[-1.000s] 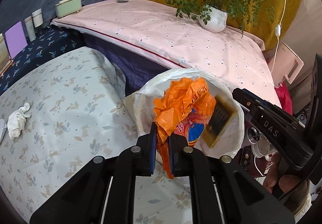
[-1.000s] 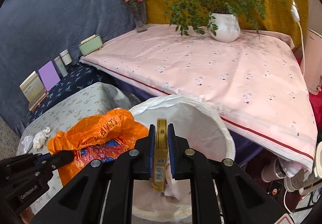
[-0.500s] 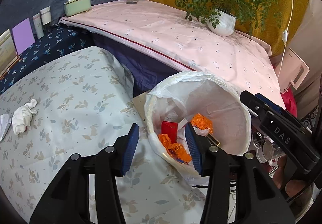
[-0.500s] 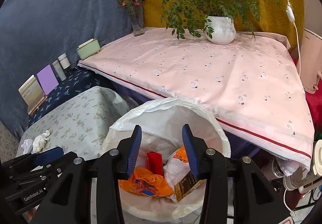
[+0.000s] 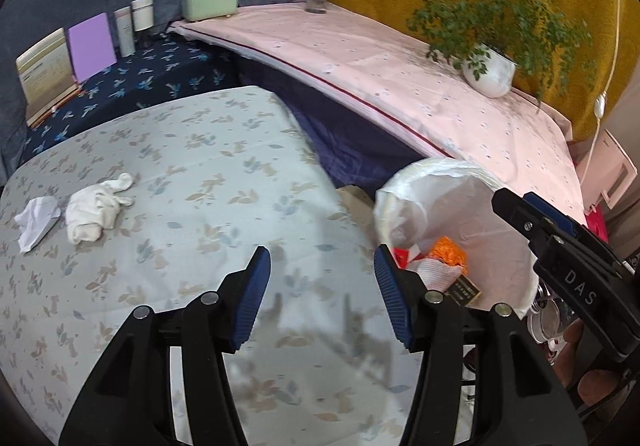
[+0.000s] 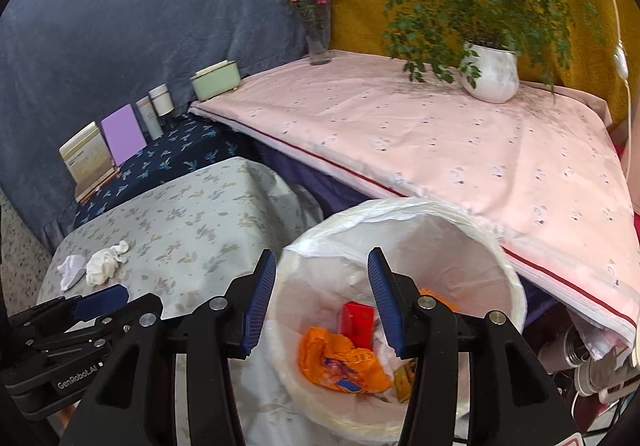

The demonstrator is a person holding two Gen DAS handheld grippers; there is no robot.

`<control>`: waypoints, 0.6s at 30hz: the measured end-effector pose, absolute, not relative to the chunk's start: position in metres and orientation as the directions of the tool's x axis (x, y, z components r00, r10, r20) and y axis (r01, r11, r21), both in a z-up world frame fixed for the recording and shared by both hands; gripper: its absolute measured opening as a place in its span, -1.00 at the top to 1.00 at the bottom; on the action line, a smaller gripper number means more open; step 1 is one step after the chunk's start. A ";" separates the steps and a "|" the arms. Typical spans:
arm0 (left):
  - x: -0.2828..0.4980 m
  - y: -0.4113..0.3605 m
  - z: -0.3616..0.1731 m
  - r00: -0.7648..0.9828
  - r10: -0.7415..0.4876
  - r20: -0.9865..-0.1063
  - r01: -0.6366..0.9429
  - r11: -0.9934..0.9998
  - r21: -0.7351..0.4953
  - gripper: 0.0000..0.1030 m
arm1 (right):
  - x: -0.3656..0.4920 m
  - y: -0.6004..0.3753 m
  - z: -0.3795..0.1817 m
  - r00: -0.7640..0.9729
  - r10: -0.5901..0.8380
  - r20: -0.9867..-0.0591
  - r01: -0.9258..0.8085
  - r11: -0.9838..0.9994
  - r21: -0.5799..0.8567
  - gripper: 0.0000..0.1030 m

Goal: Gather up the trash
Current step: 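Move both open grippers back to the white glove and tissue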

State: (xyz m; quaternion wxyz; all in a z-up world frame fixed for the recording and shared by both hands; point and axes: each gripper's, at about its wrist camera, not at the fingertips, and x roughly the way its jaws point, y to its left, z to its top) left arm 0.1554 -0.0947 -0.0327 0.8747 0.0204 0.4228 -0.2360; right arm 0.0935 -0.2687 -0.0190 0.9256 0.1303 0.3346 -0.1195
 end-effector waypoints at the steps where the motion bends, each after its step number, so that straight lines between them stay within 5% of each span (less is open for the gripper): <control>1: 0.158 -0.086 -0.033 0.537 -0.388 -0.749 0.417 0.894 -0.164 -0.01 | 0.096 -0.263 -0.019 0.748 -0.128 -0.651 0.299 0.941 0.159 0.09; 18: 0.197 0.067 -0.048 0.616 -0.220 -0.756 0.167 0.975 -0.148 -0.10 | 0.162 -0.118 -0.024 0.732 0.050 -0.679 0.057 0.989 0.134 0.09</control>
